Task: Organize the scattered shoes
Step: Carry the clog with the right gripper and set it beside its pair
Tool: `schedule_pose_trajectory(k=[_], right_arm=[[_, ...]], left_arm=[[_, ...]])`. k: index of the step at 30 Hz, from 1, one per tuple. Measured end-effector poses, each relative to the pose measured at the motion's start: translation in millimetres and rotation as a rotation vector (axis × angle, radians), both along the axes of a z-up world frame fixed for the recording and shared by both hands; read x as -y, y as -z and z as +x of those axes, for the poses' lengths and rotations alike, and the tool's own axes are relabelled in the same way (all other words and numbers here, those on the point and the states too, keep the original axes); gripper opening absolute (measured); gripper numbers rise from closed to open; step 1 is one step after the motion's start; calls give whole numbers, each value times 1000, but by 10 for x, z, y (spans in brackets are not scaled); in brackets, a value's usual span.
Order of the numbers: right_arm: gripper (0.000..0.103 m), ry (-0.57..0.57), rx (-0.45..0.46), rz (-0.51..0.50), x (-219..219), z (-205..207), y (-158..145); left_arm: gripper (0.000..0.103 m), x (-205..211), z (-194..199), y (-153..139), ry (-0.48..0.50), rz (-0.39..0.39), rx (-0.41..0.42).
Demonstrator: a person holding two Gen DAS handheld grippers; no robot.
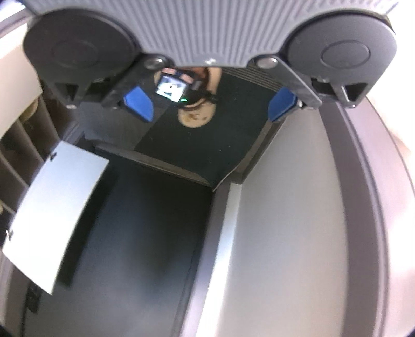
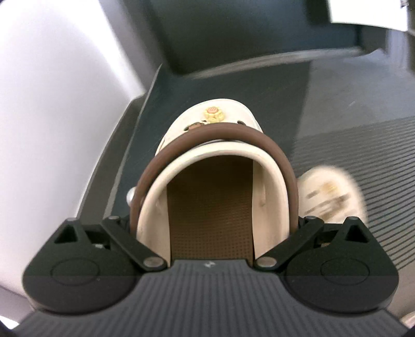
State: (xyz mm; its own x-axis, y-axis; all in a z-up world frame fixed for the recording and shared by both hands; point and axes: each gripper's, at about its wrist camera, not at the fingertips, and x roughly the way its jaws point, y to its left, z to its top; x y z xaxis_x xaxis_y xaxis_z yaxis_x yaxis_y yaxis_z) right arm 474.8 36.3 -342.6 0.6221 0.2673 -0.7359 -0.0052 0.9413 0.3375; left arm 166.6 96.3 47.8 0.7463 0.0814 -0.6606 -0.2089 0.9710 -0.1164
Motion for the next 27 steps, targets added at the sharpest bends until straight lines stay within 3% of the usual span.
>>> schedule_pose_trajectory(k=[11, 16, 20, 27], right_arm=[[102, -37, -83, -89, -318, 4, 818], [103, -74, -44, -113, -356, -34, 813], [103, -59, -26, -39, -220, -125, 720], [103, -22, 144, 33, 4, -372, 492]], left_arm=[[97, 326, 480, 319, 42, 25, -87], [97, 367, 563, 332, 23, 41, -66], [97, 434, 596, 337, 14, 51, -50], [97, 548, 526, 305, 8, 71, -23]])
